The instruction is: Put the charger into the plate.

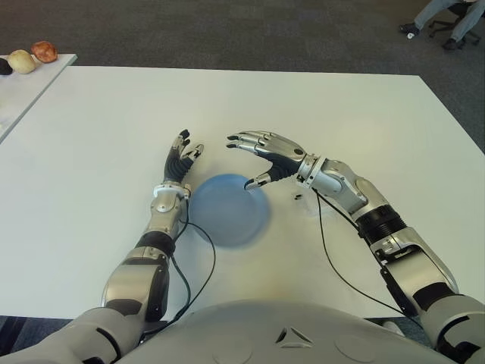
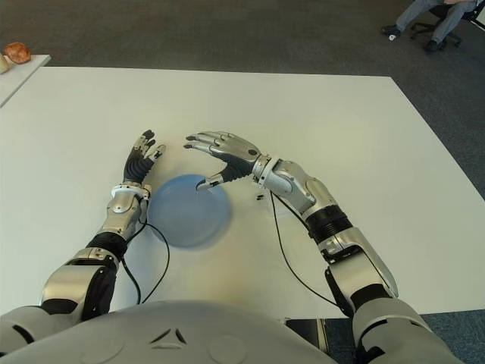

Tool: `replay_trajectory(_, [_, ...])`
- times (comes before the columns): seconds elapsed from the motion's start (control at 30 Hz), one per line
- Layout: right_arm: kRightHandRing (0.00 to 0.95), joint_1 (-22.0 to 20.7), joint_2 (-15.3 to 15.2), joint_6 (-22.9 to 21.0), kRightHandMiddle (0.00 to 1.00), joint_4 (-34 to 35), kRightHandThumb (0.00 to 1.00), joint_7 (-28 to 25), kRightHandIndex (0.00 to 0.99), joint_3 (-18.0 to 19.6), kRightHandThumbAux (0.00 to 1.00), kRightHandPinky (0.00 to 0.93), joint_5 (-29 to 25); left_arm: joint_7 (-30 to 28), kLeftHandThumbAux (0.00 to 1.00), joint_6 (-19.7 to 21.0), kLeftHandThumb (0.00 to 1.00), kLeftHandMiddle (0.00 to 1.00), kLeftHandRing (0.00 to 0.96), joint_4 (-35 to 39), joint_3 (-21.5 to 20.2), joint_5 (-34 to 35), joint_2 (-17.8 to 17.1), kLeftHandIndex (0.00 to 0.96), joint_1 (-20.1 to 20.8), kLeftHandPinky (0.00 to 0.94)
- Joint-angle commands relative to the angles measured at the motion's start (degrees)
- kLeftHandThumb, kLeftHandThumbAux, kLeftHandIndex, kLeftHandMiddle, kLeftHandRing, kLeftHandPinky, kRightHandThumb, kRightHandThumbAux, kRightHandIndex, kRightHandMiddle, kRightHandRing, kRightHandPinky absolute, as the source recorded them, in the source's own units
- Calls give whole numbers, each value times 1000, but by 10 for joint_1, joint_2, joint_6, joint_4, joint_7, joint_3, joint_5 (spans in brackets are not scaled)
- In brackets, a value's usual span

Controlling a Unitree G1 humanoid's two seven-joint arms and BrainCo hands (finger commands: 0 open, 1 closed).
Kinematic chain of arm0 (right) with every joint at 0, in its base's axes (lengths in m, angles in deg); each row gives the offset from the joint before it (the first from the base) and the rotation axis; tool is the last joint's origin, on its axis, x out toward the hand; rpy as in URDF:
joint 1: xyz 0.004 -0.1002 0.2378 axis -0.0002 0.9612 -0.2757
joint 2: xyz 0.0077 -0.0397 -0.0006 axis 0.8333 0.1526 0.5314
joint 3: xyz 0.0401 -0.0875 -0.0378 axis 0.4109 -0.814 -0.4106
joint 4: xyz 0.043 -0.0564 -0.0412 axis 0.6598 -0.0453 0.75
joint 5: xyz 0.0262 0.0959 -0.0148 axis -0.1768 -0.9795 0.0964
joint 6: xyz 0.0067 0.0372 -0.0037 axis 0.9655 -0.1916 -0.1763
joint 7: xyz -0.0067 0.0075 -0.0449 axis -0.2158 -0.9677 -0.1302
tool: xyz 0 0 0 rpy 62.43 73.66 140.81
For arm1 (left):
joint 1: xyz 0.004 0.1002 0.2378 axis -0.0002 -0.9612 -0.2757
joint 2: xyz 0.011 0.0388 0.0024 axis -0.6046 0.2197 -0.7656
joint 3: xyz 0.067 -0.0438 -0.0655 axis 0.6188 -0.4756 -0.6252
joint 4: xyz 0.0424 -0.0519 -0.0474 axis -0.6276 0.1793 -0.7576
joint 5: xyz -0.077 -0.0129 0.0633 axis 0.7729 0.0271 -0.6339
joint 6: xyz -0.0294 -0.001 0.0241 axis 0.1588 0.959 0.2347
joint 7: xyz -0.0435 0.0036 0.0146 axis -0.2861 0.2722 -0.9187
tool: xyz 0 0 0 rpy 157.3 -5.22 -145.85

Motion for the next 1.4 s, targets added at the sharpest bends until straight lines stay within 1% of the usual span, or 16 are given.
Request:
replay_trajectory(0.03, [0,-6,4,-2,0,1,252,-13,0,7,89,0,-14,-3,597,66,0,62,56,-37,4,-1,14,34,-39,56])
replay_trajectory(0.33, [0,-5,9,-4,0,3,268,-16,0,18,92,0,-28,-4,595,64,0,58,54,-35,5,-2,15,28,-39,65])
replay_trajectory(0.5, [0,-4,14,-10,0,5,279,-18,0,25,96,0,-36,-2,619,67,0,59,57,-33,5,-2,15,33,-41,72])
replay_trajectory(0.73, [0,-3,18,-13,0,4,286,-18,0,32,105,0,-37,-1,632,68,0,54,50,-35,3,0,16,26,-41,60])
replay_trajectory(1.07, [0,1,21,-26,0,9,300,-26,0,38,116,0,-44,1,635,73,0,53,50,-32,4,-2,15,28,-40,69])
replay_trajectory(1.4, [0,-5,18,-24,0,8,315,-27,0,40,115,0,-38,2,625,72,0,52,48,-26,6,-4,14,25,-43,61])
